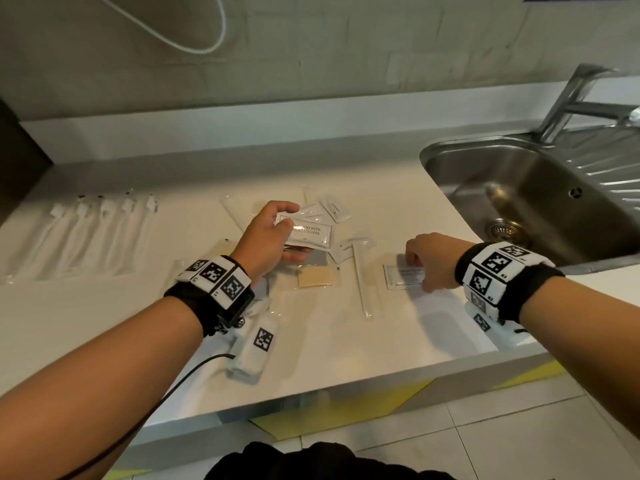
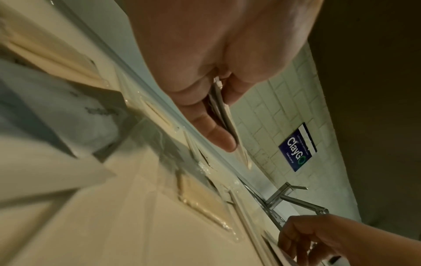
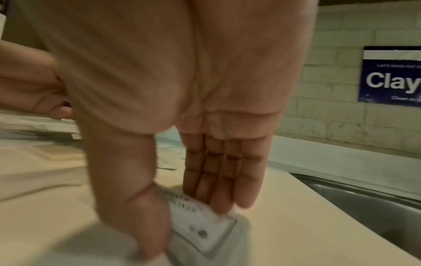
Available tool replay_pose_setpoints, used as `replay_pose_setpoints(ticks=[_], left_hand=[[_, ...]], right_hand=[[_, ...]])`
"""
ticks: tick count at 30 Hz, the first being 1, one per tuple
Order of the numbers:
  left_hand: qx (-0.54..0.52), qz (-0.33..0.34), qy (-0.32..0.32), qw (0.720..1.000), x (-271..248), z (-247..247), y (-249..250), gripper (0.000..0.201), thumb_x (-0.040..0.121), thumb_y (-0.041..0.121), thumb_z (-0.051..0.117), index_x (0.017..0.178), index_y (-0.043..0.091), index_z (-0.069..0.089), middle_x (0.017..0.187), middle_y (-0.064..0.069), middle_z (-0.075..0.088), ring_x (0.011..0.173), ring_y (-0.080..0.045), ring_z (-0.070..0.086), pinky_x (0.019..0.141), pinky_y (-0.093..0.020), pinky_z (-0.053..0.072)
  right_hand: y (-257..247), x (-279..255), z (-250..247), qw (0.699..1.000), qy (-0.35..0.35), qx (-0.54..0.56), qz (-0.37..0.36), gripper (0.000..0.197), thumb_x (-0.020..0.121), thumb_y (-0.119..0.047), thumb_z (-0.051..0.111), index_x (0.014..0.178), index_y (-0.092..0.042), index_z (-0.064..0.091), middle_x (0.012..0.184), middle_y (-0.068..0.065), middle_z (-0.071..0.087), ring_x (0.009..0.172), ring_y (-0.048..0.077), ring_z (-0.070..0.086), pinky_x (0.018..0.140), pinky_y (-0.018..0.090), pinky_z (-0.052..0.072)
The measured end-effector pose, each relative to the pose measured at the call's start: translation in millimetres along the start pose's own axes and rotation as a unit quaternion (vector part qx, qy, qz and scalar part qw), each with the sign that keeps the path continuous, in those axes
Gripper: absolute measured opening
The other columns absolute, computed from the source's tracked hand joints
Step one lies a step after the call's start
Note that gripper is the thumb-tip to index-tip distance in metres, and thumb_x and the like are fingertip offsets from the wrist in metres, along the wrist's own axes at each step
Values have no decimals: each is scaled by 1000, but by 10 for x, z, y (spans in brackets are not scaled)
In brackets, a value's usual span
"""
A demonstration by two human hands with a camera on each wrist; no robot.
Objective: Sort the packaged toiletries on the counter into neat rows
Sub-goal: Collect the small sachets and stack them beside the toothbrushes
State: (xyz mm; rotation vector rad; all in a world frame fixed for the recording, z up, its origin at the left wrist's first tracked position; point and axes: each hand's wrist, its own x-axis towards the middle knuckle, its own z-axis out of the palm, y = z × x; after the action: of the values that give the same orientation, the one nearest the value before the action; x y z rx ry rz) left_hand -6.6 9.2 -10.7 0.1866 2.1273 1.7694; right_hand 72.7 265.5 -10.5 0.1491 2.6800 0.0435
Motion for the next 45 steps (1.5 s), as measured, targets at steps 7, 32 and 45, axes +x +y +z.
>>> replay_pose_setpoints(ticks=[7,32,45], left_hand=[[41,-38,31,998,-15,-299,-101,40,104,14,41,141,29,36,106,-3,65,83,-32,74,77,-49,60],[55,-6,153,987,-91,-1393,-62,22,97,26,59,118,27,55,107,-1,70,67,-11,70,46,-19,50],[15,-1,168,986,-568,-2226,-337,48,97,15,58,138,34,43,112,-4,67,83,-26,74,60,-28,61]], right_hand=[[-239,155,-140,994,36,88,-52,43,68,-34,75,92,-21,41,85,-6,53,73,16,53,61,27,44],[-1628,676,-727,948,109,105,-280,45,85,-41,67,122,-18,55,121,1,58,100,16,57,87,31,49],[-2297,604,-416,957,16,42,-287,20,89,-20,60,109,-17,63,111,-1,62,103,19,60,94,34,49]])
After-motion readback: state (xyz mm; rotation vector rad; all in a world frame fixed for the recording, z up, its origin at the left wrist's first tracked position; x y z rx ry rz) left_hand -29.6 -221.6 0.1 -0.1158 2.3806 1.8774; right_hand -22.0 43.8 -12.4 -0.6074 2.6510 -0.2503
